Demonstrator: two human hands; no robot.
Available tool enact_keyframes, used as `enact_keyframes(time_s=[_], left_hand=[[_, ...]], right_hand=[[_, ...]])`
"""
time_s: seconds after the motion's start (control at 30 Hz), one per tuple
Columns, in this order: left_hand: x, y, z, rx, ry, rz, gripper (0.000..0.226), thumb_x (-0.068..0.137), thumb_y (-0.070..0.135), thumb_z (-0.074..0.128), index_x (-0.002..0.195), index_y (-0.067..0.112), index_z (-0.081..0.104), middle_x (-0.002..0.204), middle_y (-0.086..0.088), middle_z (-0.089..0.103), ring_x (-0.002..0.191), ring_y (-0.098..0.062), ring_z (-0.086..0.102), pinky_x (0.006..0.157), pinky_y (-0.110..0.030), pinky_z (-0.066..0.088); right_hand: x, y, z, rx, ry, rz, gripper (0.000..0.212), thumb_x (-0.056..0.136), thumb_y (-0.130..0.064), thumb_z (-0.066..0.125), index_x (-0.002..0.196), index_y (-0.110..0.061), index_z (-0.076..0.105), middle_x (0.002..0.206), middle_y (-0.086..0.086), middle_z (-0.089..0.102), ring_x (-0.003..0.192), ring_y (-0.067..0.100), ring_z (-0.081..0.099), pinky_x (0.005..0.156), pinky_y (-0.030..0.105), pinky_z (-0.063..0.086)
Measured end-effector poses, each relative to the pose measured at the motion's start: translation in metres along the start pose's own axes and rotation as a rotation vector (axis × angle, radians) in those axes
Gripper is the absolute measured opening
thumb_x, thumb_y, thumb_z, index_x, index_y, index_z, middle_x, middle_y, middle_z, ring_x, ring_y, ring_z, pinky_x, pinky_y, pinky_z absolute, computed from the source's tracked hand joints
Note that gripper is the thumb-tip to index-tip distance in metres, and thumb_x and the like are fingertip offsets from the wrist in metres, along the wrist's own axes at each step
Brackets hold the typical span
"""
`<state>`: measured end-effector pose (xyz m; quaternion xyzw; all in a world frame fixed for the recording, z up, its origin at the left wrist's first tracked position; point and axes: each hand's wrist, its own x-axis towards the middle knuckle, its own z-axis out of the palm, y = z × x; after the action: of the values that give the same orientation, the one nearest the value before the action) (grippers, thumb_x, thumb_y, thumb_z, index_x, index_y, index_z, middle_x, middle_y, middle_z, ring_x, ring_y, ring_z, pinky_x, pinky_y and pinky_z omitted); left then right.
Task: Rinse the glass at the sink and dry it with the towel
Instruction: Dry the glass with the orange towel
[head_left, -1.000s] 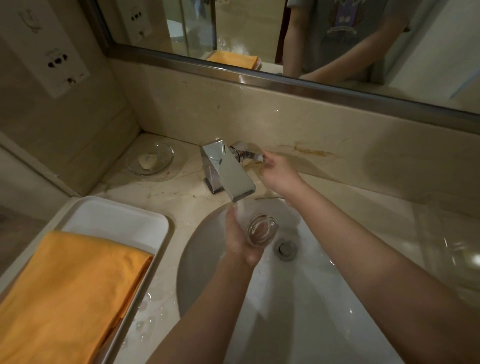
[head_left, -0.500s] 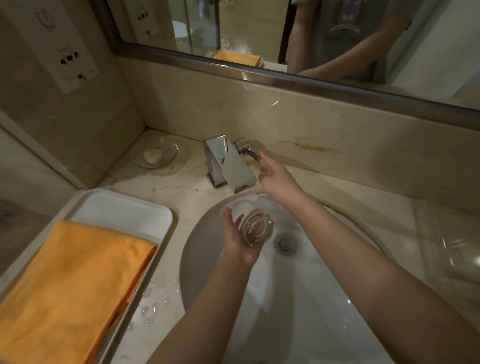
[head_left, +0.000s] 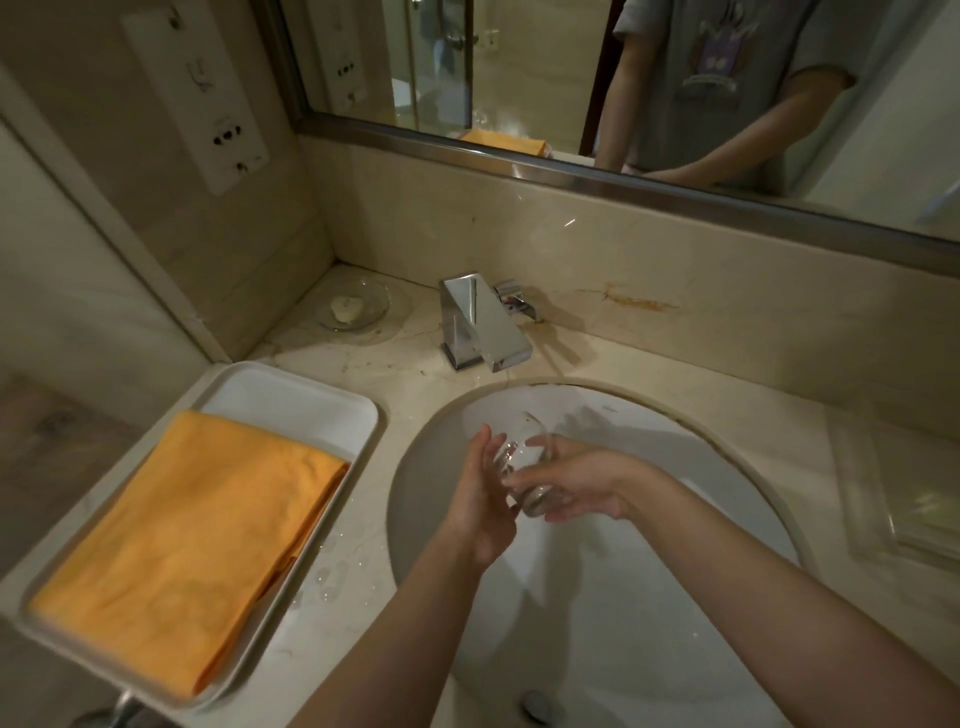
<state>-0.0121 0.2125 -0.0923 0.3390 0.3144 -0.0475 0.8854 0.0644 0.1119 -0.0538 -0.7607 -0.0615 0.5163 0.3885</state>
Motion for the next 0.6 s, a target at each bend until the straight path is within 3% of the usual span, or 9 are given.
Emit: enact_keyframes(time_s=[0.1,0.2,0.3,0.33,0.4,0.47,0.53,0.6], left_hand=[[-0.011,-0.001,-0.014,0.257,0.038,-0.007,0.045,0.094,0.051,0.032,0.131,0.028,0.044,0.132,0.01,0.045,0.125,-0.011,0.038,0.113,-0.037,0.017],[-0.021,-0.004,-0.028,0.403,0.129,-0.011,0.046,0.097,0.044,0.033,0.136,0.021,0.041,0.141,0.004,0.041,0.132,-0.018,0.036,0.106,-0.036,0.023],[-0.03,-0.005,-0.036,0.491,0.243,0.008,0.038,0.099,0.038,0.034,0.132,0.021,0.042,0.132,0.002,0.046,0.111,-0.015,0.047,0.089,-0.03,0.033],[-0.034,-0.004,-0.036,0.526,0.261,0.015,0.038,0.1,0.035,0.034,0.134,0.019,0.042,0.126,0.002,0.046,0.104,-0.014,0.048,0.087,-0.028,0.035],[-0.041,0.0,-0.04,0.63,0.259,0.06,0.034,0.102,0.028,0.033,0.128,0.013,0.049,0.117,-0.001,0.048,0.101,-0.017,0.05,0.084,-0.022,0.039],[-0.043,0.001,-0.046,0.758,0.231,0.116,0.029,0.102,0.021,0.033,0.11,0.01,0.059,0.101,-0.004,0.052,0.082,-0.015,0.052,0.06,-0.011,0.042],[-0.042,0.001,-0.054,0.918,0.221,0.143,0.031,0.101,0.015,0.035,0.115,0.004,0.06,0.103,-0.015,0.056,0.076,-0.022,0.055,0.045,-0.007,0.034],[-0.042,0.0,-0.061,1.031,0.206,0.171,0.031,0.098,0.007,0.037,0.122,0.007,0.057,0.119,-0.015,0.059,0.091,-0.027,0.059,0.056,-0.009,0.042]], right_hand=[[-0.004,0.0,0.004,-0.341,0.153,-0.082,0.082,0.073,-0.016,0.075,0.137,-0.025,0.026,0.089,-0.001,0.055,0.076,0.013,0.06,0.071,0.025,0.053],[-0.009,-0.004,-0.003,-0.392,0.064,0.012,0.078,0.07,-0.017,0.077,0.133,-0.028,0.033,0.102,0.004,0.058,0.08,0.017,0.06,0.062,0.025,0.05],[-0.016,-0.011,-0.002,-0.575,-0.047,0.149,0.071,0.073,-0.019,0.073,0.132,-0.024,0.034,0.091,0.001,0.064,0.066,0.012,0.062,0.058,0.021,0.047],[-0.016,-0.016,-0.002,-0.733,-0.023,0.193,0.073,0.073,-0.02,0.073,0.134,-0.022,0.031,0.094,0.003,0.066,0.064,0.011,0.063,0.06,0.022,0.048],[-0.023,-0.024,0.002,-1.06,0.028,0.247,0.082,0.073,-0.026,0.075,0.138,-0.018,0.025,0.119,0.008,0.06,0.085,0.02,0.064,0.072,0.028,0.05],[-0.02,-0.022,0.001,-1.099,-0.003,0.321,0.083,0.074,-0.031,0.074,0.14,-0.023,0.026,0.123,0.007,0.055,0.096,0.024,0.059,0.071,0.028,0.049],[-0.022,-0.022,0.005,-1.117,-0.037,0.38,0.084,0.074,-0.032,0.074,0.142,-0.024,0.025,0.117,0.006,0.057,0.099,0.024,0.059,0.074,0.029,0.049],[-0.02,-0.017,0.01,-1.208,0.023,0.387,0.089,0.073,-0.03,0.075,0.144,-0.019,0.023,0.125,0.008,0.055,0.108,0.026,0.058,0.085,0.033,0.05]])
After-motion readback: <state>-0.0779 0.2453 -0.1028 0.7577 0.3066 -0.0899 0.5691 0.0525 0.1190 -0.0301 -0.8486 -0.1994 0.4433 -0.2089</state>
